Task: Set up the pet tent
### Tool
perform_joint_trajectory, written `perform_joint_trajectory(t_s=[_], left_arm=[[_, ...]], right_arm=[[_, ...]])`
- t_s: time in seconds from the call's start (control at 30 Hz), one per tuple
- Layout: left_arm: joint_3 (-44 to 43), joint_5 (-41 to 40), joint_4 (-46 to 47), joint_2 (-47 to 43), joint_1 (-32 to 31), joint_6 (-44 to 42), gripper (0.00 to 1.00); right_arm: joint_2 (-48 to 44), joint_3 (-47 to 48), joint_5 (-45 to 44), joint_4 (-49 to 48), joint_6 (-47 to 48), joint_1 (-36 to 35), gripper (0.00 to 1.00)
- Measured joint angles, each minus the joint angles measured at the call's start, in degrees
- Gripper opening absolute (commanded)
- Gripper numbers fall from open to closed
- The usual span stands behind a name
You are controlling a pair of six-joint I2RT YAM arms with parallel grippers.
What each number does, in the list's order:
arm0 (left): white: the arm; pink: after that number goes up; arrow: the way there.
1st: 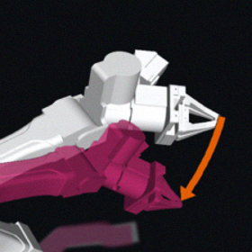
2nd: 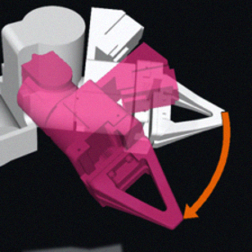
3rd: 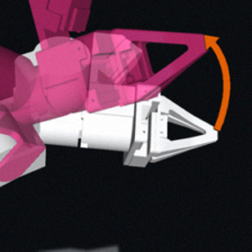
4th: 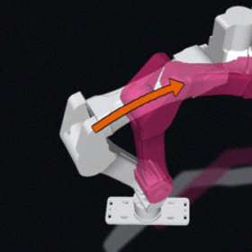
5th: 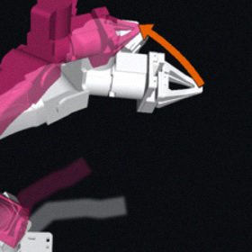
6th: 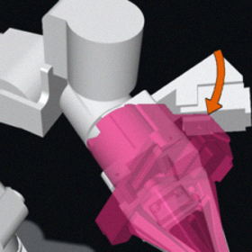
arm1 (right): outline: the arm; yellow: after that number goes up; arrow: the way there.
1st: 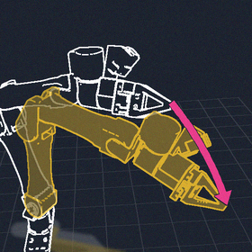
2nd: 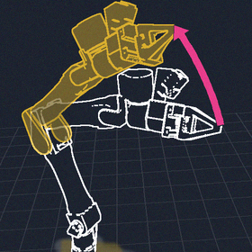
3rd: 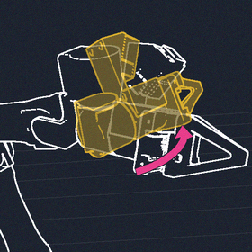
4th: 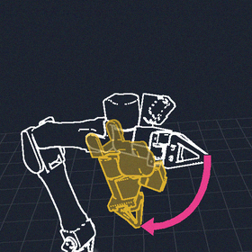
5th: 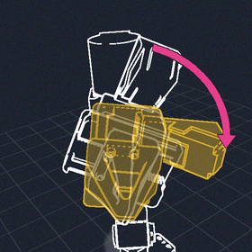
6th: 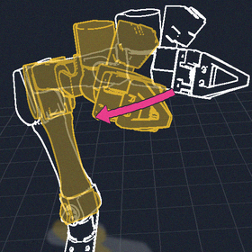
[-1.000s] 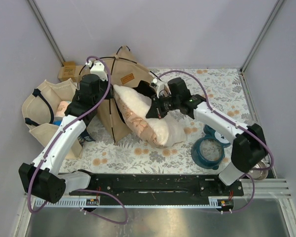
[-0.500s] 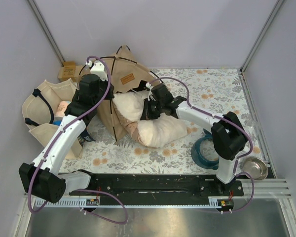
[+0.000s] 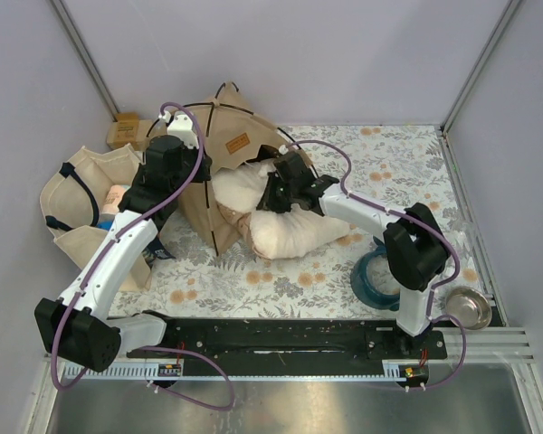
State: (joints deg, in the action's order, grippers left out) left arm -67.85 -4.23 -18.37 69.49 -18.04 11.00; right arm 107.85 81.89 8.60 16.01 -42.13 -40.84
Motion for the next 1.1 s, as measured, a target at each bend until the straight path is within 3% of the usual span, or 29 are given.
perform_joint_trajectory(t_s=[0.07, 0.3, 0.57, 0.8, 1.1], left_arm=[[0.0, 0.1, 0.0, 0.0, 0.0, 0.0, 0.24], [0.0, 0.2, 0.0, 0.0, 0.0, 0.0, 0.32], [0.3, 0.2, 0.0, 0.0, 0.0, 0.0, 0.5], [1.2, 0.2, 0.0, -0.1, 0.0, 0.3, 0.71], [2.3, 0.3, 0.7, -1.7, 0.1, 1.3, 0.83]], right_arm=[[0.3, 1.3, -0.5, -0.7, -1.5, -0.3, 0.04], [8.1, 14.8, -0.2, -2.7, 1.9, -2.0, 0.55], [-1.3, 4.6, -3.7, -1.7, 8.4, -2.4, 0.97], [-16.2, -4.0, -8.7, -1.0, 10.4, -2.3, 1.0], [-27.1, -16.6, -24.3, 1.2, 1.8, -1.6, 0.99]])
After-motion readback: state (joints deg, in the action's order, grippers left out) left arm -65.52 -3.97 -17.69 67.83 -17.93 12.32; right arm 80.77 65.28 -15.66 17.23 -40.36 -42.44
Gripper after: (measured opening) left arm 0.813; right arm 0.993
